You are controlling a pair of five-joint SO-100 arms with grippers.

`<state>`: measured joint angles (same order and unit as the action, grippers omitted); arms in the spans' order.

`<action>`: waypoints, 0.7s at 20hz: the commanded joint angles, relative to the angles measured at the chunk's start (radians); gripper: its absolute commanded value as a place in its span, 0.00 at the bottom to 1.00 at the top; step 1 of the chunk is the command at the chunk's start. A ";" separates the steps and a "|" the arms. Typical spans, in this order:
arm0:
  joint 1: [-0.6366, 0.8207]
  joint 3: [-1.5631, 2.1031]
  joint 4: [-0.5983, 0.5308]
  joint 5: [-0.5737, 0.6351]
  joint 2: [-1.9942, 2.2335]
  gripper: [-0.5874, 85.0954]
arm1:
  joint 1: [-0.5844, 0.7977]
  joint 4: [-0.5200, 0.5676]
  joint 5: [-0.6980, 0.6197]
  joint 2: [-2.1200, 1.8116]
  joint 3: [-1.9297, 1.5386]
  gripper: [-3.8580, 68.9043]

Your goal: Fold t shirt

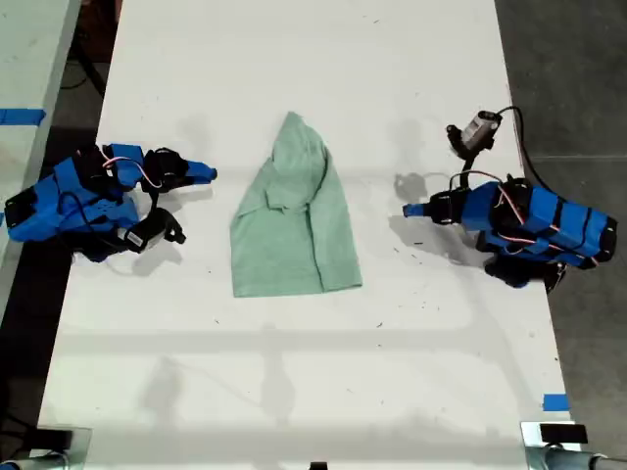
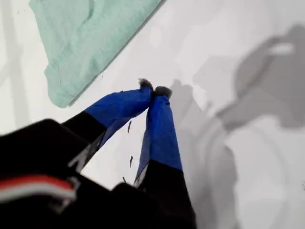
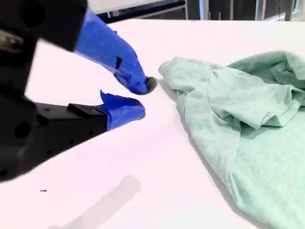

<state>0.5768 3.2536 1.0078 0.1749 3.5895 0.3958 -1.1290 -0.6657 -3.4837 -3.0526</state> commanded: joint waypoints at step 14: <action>-0.002 0.038 0.002 -0.002 0.006 0.05 | 0.011 -0.005 0.021 -0.017 -0.061 0.08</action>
<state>0.5768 3.2536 1.0078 0.1749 3.5895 0.3942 -1.1290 -0.6565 -3.4837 -3.0526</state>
